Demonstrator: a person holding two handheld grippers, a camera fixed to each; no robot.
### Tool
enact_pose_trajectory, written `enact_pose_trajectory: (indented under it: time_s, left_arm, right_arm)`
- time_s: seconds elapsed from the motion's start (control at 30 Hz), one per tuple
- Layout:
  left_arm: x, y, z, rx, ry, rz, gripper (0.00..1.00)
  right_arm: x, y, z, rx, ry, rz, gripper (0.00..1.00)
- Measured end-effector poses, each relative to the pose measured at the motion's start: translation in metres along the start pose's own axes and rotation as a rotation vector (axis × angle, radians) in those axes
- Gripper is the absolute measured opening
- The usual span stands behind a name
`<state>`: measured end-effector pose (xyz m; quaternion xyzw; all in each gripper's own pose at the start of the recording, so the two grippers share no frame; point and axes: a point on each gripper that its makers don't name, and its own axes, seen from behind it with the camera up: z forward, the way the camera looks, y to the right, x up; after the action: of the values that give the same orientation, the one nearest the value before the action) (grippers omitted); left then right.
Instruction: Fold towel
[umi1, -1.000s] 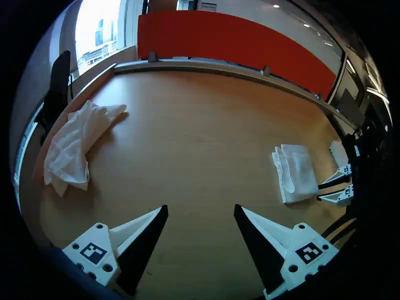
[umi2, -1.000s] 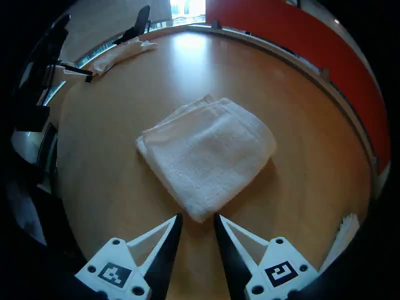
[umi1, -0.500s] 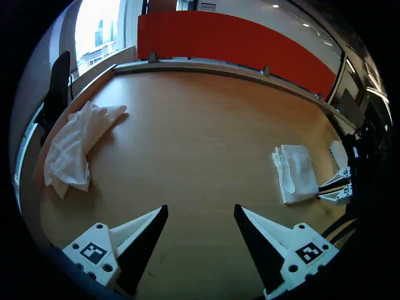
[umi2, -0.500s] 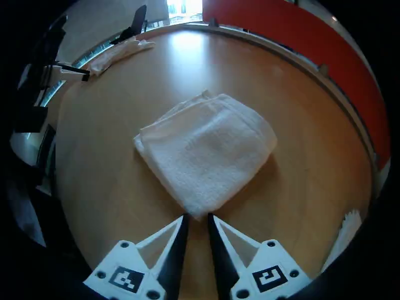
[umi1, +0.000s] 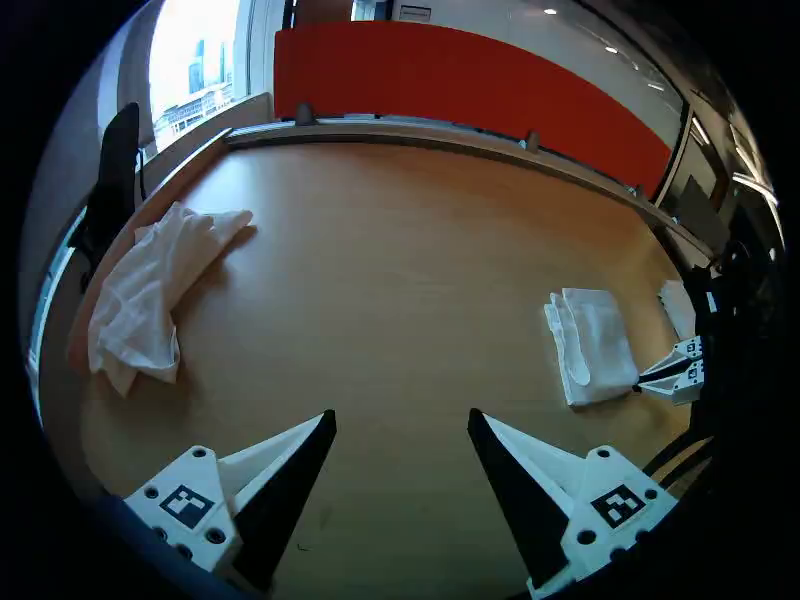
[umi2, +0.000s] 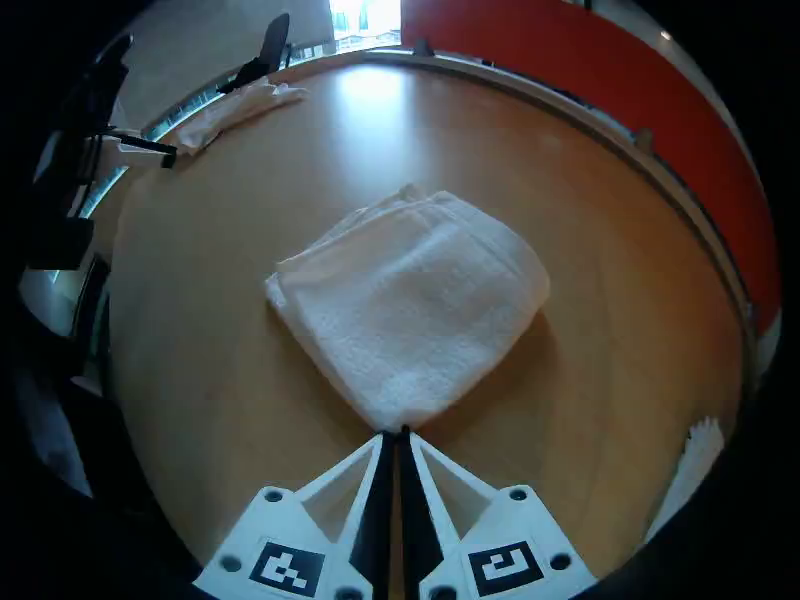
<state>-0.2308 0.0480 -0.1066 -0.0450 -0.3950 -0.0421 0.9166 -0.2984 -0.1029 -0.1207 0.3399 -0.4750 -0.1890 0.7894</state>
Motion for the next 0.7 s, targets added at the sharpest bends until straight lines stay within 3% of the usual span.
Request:
enact_pose_trajectory:
  time_s: [0.37,0.7]
  left_arm:
    - [-0.003,-0.003,-0.001,-0.002,0.001,-0.002,0.98]
    - [0.002,-0.004,-0.004,-0.011,0.02,0.002,0.98]
  right_arm:
    - [0.015,0.005,-0.014,-0.031,0.04,0.001,0.06]
    - [0.072,0.017,-0.043,-0.082,0.122,-0.056,0.06]
